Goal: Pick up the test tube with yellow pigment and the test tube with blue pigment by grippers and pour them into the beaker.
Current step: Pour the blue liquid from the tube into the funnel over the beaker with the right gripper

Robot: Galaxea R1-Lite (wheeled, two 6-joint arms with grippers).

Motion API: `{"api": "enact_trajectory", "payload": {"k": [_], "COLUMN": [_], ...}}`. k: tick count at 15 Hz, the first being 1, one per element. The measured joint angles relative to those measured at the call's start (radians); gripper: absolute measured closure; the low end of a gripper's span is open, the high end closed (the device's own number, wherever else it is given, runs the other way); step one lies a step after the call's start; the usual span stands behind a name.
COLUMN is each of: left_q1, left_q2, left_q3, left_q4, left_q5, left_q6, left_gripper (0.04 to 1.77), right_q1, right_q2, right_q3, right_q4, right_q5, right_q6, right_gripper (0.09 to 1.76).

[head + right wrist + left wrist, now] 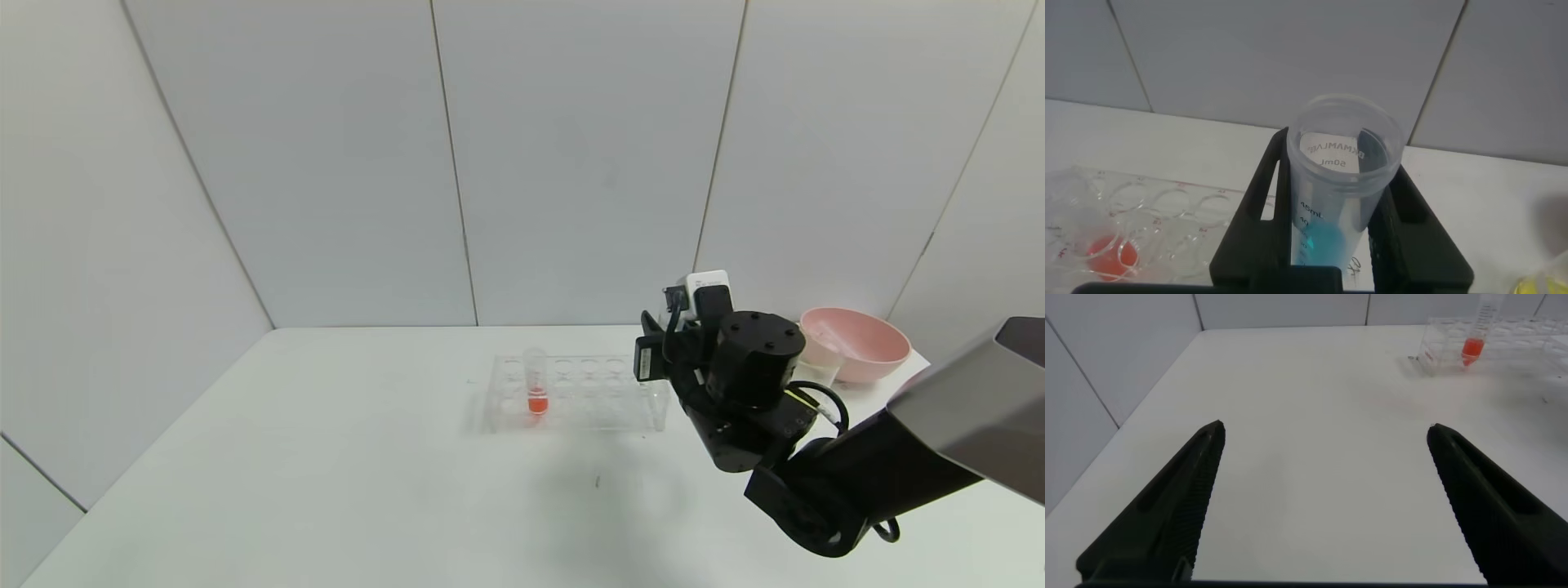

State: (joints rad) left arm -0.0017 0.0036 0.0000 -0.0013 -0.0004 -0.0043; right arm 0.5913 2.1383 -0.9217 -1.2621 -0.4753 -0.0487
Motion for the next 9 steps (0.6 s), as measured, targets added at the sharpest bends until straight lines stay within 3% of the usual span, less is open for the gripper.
{"api": "enact_trajectory", "payload": {"k": [9], "left_q1": [0.000], "left_q2": [0.000], "left_q3": [0.000], "left_q4": [0.000], "left_q5": [0.000], "left_q6": [0.000], "left_gripper": [0.05], "right_q1": [0.005], "right_q2": [-0.016], "right_q3": [0.024], "right_q4": [-0.004], "right_q5": [0.000], "right_q6": [0.000], "right_gripper": [1.26]}}
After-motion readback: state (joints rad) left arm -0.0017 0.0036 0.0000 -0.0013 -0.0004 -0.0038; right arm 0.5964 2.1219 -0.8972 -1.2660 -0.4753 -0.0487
